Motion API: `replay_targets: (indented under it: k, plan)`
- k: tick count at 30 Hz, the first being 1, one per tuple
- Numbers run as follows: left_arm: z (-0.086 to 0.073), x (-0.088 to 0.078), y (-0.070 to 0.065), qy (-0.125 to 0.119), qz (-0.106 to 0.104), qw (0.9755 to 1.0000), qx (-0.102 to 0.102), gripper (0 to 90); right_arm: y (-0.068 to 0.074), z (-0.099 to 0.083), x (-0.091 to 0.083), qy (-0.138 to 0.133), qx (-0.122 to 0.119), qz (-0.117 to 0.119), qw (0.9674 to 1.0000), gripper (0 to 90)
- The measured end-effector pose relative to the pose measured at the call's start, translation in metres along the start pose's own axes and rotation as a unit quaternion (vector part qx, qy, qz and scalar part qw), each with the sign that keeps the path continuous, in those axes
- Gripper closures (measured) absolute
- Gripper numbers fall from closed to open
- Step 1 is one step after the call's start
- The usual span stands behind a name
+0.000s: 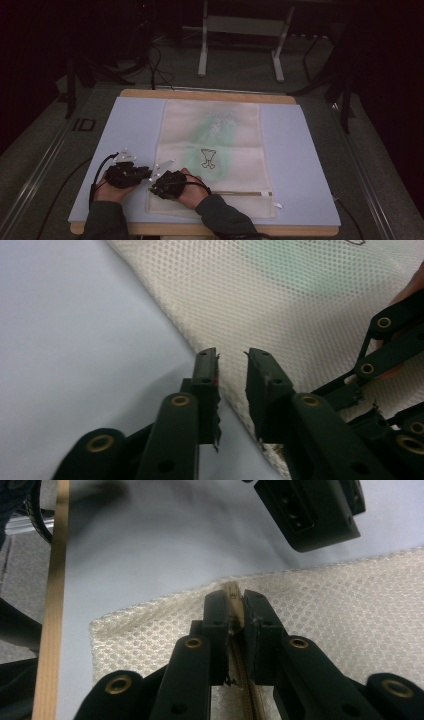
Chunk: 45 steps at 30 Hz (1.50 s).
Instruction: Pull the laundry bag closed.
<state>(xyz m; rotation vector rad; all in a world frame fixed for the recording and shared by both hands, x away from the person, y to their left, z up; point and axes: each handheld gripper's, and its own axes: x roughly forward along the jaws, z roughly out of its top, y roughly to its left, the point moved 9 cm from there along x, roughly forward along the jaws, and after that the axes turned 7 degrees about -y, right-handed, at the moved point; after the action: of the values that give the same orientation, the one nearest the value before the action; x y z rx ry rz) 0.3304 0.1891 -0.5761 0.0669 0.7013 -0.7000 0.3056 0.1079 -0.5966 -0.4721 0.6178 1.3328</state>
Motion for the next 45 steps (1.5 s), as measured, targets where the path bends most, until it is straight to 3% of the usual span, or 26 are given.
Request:
replay_targets:
  k: [6, 9, 13, 19, 24, 27, 29, 31, 34, 45]
  plan:
    - [-0.004, 0.001, -0.009, 0.012, -0.025, 0.9996, 0.002, 88.0, 0.000, 0.000, 0.000, -0.003, 0.003, -0.001, 1.0000, 81.7]
    - [-0.007, 0.003, -0.013, 0.023, -0.029, 0.9993, 0.007, 89.4, 0.000, -0.001, 0.000, -0.004, 0.007, 0.002, 1.0000, 81.8]
    - [-0.013, 0.006, -0.013, 0.045, -0.021, 0.9987, 0.010, 89.5, 0.000, -0.001, 0.000, -0.003, 0.006, 0.000, 1.0000, 81.8]
    - [-0.016, 0.009, -0.014, 0.060, -0.026, 0.9978, 0.009, 89.5, 0.000, -0.001, 0.000, -0.003, 0.007, 0.000, 1.0000, 81.8]
    - [-0.018, 0.011, -0.017, 0.079, -0.011, 0.9966, 0.018, 89.7, 0.001, -0.001, 0.000, -0.003, 0.004, -0.004, 1.0000, 81.9]
    - [-0.020, 0.010, -0.020, 0.087, -0.011, 0.9961, 0.012, 89.9, 0.002, -0.001, -0.001, 0.001, 0.001, -0.005, 1.0000, 82.1]
    - [-0.020, 0.010, -0.020, 0.087, -0.011, 0.9961, 0.012, 89.9, 0.002, -0.001, -0.001, 0.000, 0.001, -0.004, 1.0000, 82.1]
    - [-0.021, 0.010, -0.021, 0.091, -0.002, 0.9956, 0.026, 90.0, 0.002, -0.001, -0.002, 0.003, 0.000, -0.003, 1.0000, 82.2]
    - [-0.021, 0.010, -0.021, 0.092, -0.003, 0.9954, 0.026, 90.0, 0.003, -0.002, -0.003, 0.010, -0.011, -0.009, 0.9999, 82.2]
    - [-0.021, 0.010, -0.019, 0.087, -0.019, 0.9958, 0.021, 90.0, 0.002, -0.004, -0.007, 0.019, -0.013, -0.007, 0.9997, 82.3]
